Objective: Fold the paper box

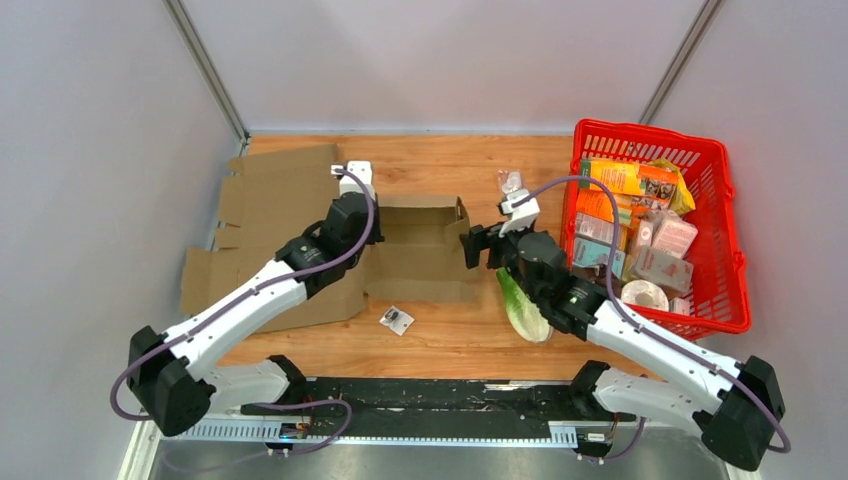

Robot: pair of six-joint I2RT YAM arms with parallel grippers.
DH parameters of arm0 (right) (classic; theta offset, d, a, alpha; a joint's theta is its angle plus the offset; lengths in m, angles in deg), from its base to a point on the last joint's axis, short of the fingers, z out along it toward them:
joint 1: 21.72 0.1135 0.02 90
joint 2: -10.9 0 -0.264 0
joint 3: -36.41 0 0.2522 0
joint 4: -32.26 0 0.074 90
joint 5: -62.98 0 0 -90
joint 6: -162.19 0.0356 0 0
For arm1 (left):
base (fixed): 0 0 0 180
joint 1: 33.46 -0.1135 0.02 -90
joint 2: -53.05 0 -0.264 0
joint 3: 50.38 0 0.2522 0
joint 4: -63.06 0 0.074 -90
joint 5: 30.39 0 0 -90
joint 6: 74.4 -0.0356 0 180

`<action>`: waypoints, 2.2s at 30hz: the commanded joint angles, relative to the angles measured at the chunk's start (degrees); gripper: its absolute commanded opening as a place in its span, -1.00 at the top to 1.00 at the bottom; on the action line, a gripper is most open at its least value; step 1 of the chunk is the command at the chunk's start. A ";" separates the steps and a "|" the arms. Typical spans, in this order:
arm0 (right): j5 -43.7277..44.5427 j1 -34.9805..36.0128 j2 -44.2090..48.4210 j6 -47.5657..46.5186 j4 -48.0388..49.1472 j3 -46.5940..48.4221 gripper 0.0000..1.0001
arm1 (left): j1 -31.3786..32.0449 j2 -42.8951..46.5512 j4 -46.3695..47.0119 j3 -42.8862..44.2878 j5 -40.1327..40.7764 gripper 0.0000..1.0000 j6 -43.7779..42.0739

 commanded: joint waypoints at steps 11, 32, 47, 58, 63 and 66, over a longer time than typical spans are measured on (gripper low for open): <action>-2.95 -8.05 -6.14 9.30 -7.62 9.55 -0.83 | 0.58 -18.56 36.28 -10.05 5.78 1.00 -9.51; -15.19 -15.00 -28.57 9.66 -12.11 19.94 -0.55 | 0.58 -27.37 50.19 -17.17 7.71 1.00 -10.65; -13.08 -15.00 -32.61 7.82 -14.92 20.55 -0.52 | 0.50 -27.45 49.55 -20.33 7.79 1.00 -5.64; -12.55 -15.00 -32.35 8.61 -13.25 16.87 -0.42 | 0.49 -29.03 50.09 -20.42 8.32 0.97 -5.02; -14.39 -15.17 -28.23 4.05 -13.35 17.40 -0.58 | 0.49 -29.38 49.12 -19.98 8.76 1.00 -4.93; -18.43 -15.87 -25.06 -2.00 -10.62 15.12 -0.69 | 0.49 -29.30 49.12 -20.07 8.76 1.00 -4.93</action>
